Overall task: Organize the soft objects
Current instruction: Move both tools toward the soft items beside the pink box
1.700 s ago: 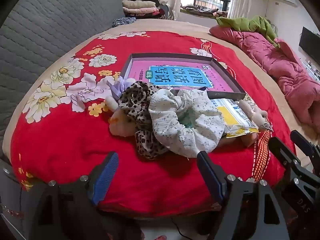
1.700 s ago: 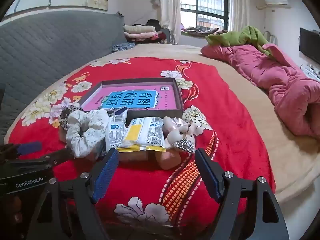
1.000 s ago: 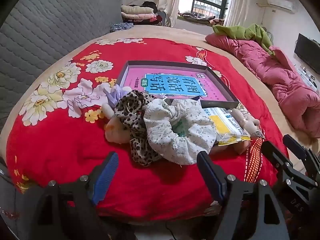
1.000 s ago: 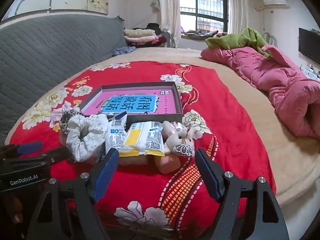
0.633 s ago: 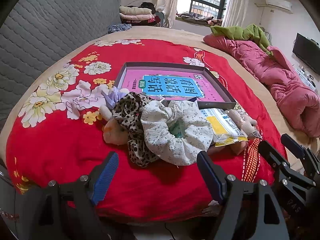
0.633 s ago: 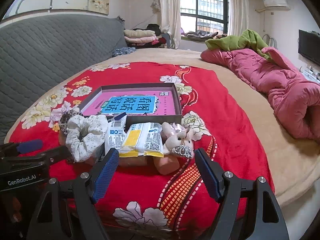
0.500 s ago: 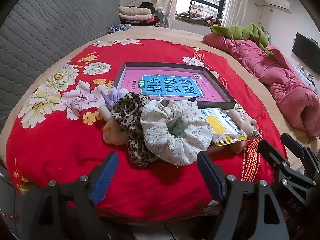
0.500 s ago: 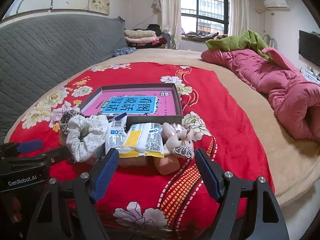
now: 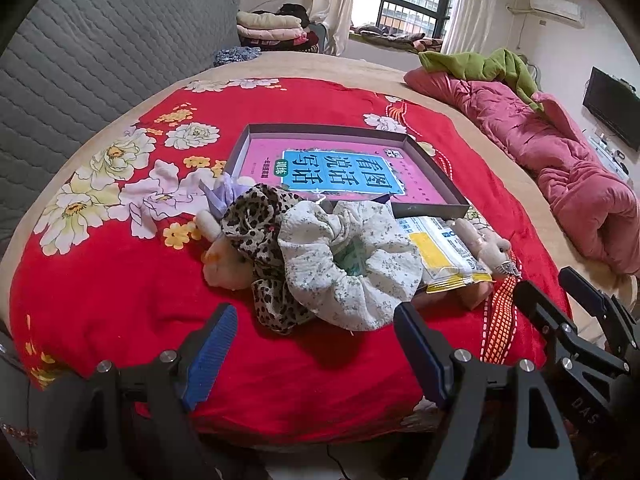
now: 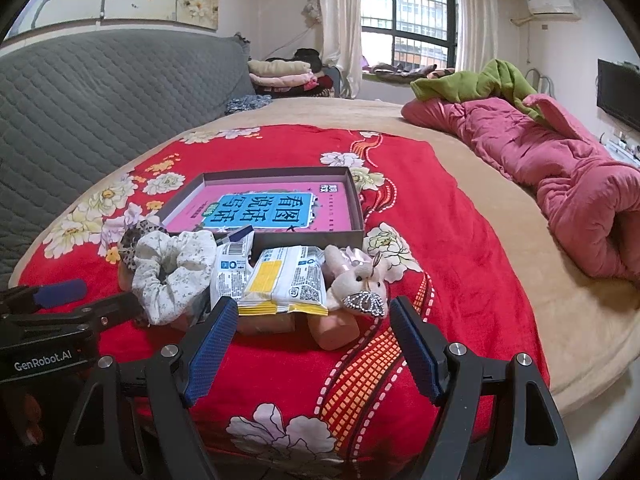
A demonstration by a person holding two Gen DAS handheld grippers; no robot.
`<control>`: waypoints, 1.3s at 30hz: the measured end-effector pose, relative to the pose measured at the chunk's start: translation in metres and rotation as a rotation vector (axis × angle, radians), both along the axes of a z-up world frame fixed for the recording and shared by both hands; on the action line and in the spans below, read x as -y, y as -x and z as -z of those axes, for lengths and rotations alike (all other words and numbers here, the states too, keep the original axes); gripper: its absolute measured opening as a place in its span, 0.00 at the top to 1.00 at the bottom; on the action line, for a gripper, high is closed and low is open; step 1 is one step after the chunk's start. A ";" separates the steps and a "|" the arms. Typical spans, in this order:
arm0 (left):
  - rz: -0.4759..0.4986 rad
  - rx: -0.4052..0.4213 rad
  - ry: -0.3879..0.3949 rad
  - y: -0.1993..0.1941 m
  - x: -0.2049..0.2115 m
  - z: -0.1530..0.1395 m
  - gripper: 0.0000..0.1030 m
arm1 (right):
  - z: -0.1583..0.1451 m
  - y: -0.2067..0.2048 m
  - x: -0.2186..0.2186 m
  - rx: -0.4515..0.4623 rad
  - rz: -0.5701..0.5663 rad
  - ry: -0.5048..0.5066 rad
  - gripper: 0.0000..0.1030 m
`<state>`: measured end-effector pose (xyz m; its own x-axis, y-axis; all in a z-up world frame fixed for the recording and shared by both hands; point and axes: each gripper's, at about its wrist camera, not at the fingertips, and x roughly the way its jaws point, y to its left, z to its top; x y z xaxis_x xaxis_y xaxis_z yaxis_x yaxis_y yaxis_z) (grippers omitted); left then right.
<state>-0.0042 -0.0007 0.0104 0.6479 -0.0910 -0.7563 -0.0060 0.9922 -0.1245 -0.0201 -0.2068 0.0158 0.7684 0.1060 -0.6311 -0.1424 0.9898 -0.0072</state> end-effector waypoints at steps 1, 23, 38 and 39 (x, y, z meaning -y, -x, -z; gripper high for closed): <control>0.001 -0.001 0.001 0.000 0.000 0.000 0.23 | 0.000 0.000 0.001 0.000 0.001 0.000 0.24; 0.013 -0.021 0.069 -0.001 -0.005 0.000 0.23 | -0.001 0.000 0.004 0.008 0.009 -0.008 0.24; 0.077 -0.068 0.137 -0.014 0.006 0.009 0.23 | 0.000 -0.007 0.030 0.005 0.066 -0.060 0.24; 0.078 -0.072 0.138 -0.016 0.008 0.009 0.23 | 0.001 -0.008 0.032 0.005 0.071 -0.065 0.24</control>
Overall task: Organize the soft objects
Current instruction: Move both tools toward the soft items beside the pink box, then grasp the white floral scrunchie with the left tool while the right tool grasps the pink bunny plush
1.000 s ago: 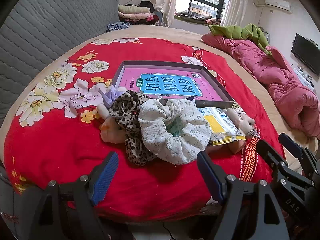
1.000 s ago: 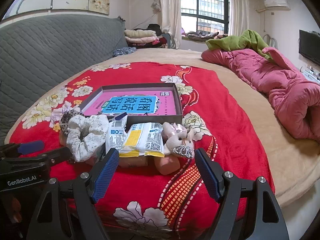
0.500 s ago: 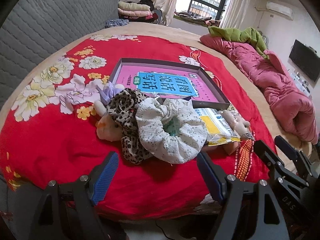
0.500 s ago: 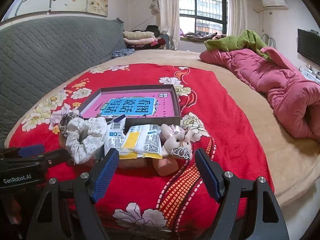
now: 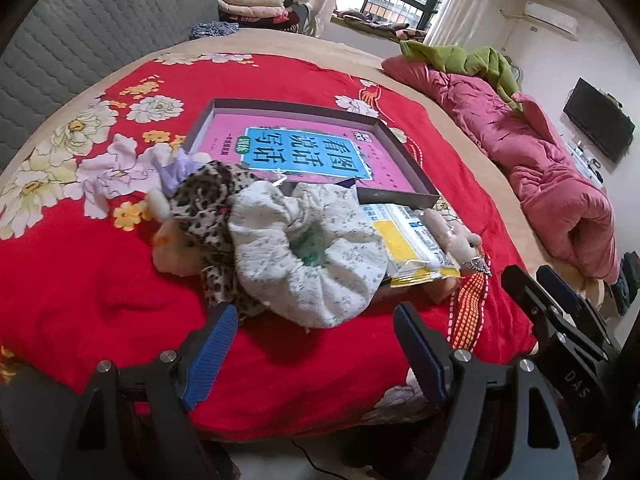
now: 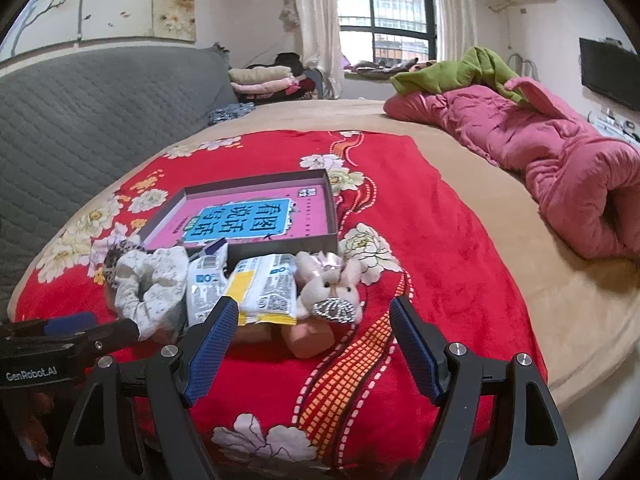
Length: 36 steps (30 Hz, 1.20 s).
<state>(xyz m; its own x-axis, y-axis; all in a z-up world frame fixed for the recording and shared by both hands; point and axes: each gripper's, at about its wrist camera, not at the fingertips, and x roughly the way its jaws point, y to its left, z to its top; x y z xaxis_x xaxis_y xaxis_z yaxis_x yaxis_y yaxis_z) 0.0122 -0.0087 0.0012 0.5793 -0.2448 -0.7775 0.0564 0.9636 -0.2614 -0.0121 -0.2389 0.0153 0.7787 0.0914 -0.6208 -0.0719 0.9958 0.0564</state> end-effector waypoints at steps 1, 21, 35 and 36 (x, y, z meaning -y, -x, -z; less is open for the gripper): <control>-0.002 -0.007 -0.007 -0.003 0.002 0.001 0.23 | 0.000 -0.001 0.002 0.000 0.005 -0.004 0.24; -0.074 -0.089 0.055 -0.052 -0.010 0.019 0.43 | 0.010 -0.021 0.033 -0.001 0.072 -0.044 0.24; -0.020 -0.053 0.119 -0.060 -0.006 0.010 0.86 | 0.020 -0.039 0.047 -0.001 0.101 -0.041 0.24; -0.015 -0.046 0.117 -0.060 -0.005 0.009 0.87 | 0.021 -0.041 0.047 -0.003 0.100 -0.040 0.24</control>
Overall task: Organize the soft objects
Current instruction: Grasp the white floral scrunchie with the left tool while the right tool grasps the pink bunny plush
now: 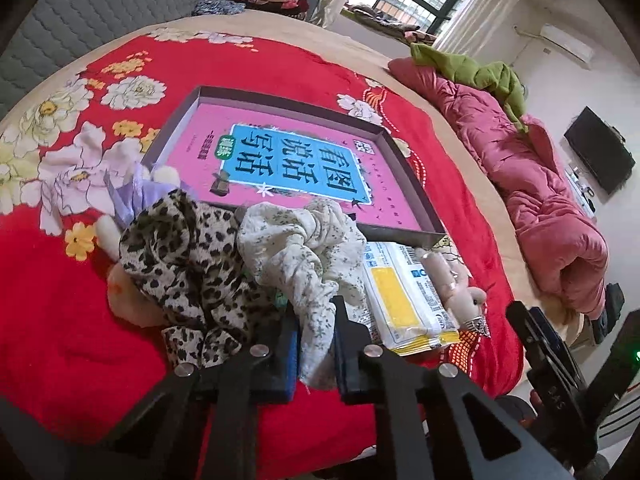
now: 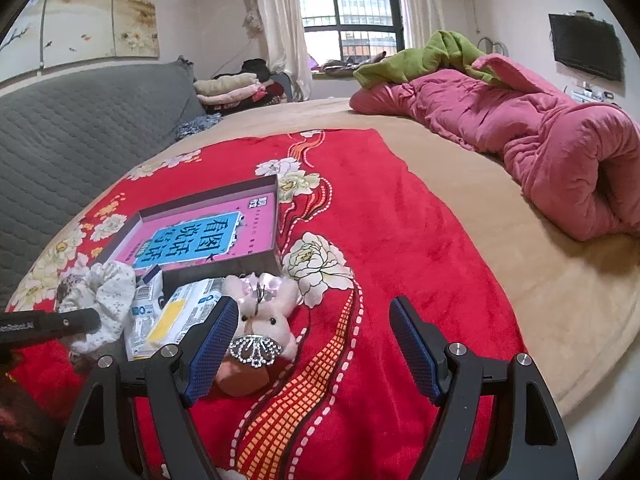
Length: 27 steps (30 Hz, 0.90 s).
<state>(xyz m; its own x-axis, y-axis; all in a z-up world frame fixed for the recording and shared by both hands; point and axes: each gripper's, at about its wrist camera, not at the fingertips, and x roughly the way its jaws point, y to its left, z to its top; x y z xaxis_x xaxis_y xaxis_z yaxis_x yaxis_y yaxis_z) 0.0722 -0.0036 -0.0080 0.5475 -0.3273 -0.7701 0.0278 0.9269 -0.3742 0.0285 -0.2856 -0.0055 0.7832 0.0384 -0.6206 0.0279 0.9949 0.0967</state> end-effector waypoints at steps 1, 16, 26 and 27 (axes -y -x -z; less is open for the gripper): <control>0.002 0.011 0.002 0.001 0.000 -0.002 0.87 | 0.001 -0.002 0.001 -0.002 0.000 0.000 0.24; 0.056 0.114 0.011 0.004 0.007 -0.019 0.88 | 0.032 -0.035 -0.022 -0.124 -0.080 -0.043 0.23; 0.064 0.142 0.012 0.001 0.009 -0.021 0.88 | 0.044 -0.050 -0.019 -0.149 -0.098 -0.086 0.26; 0.060 0.144 0.011 0.001 0.009 -0.021 0.88 | 0.044 -0.051 -0.020 -0.148 -0.102 -0.089 0.30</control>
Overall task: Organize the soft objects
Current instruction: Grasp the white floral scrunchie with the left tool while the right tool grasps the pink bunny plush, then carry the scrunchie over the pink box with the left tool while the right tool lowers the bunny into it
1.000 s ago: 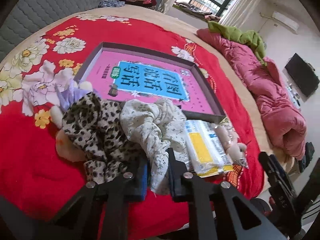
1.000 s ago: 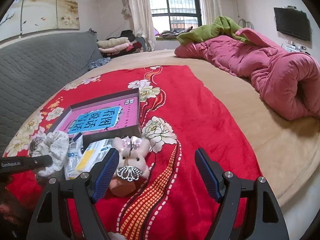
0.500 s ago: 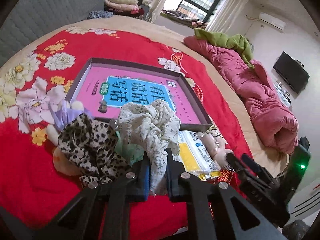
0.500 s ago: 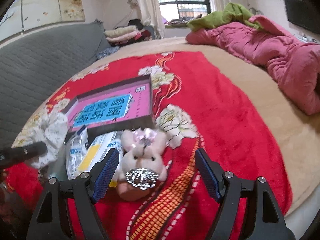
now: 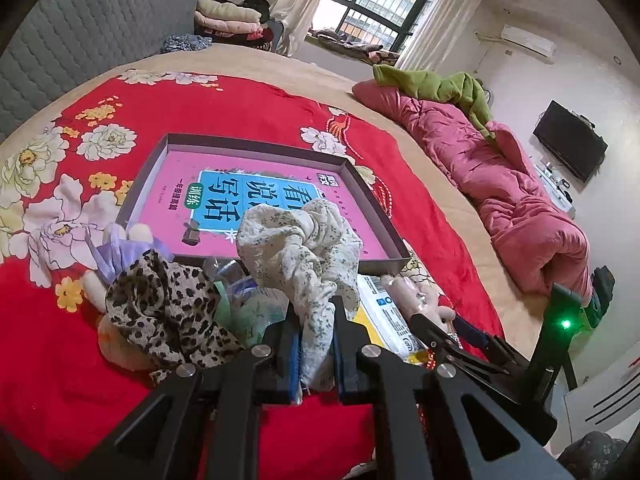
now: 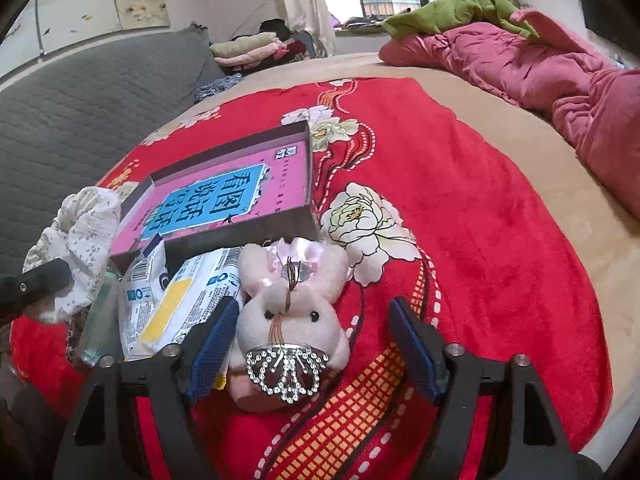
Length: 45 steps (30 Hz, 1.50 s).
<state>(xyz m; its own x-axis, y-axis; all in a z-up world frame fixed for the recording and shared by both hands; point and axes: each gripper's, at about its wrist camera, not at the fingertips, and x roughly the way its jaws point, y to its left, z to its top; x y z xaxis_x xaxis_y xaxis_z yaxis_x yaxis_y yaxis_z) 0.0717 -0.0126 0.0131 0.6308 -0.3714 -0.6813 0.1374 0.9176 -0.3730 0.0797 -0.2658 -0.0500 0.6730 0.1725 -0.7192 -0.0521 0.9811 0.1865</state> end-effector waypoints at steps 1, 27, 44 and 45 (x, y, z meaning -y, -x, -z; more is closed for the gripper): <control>0.000 0.003 0.000 0.000 0.000 0.000 0.88 | 0.000 -0.001 0.000 0.002 -0.006 -0.006 0.35; -0.059 0.076 0.005 -0.003 -0.023 -0.017 0.88 | -0.040 0.009 -0.012 0.157 -0.051 0.033 0.60; -0.106 0.098 -0.024 -0.010 -0.040 -0.026 0.88 | -0.080 -0.001 -0.042 0.272 -0.083 0.062 0.60; -0.110 0.100 -0.026 -0.011 -0.042 -0.027 0.88 | -0.081 -0.002 -0.042 0.275 -0.083 0.063 0.60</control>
<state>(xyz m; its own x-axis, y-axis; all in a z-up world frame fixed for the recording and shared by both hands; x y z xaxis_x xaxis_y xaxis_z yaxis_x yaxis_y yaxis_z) 0.0830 0.0290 0.0397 0.7320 -0.2793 -0.6215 0.0706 0.9383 -0.3384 0.0815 -0.2234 0.0307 0.8298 0.1957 -0.5227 -0.1728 0.9806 0.0928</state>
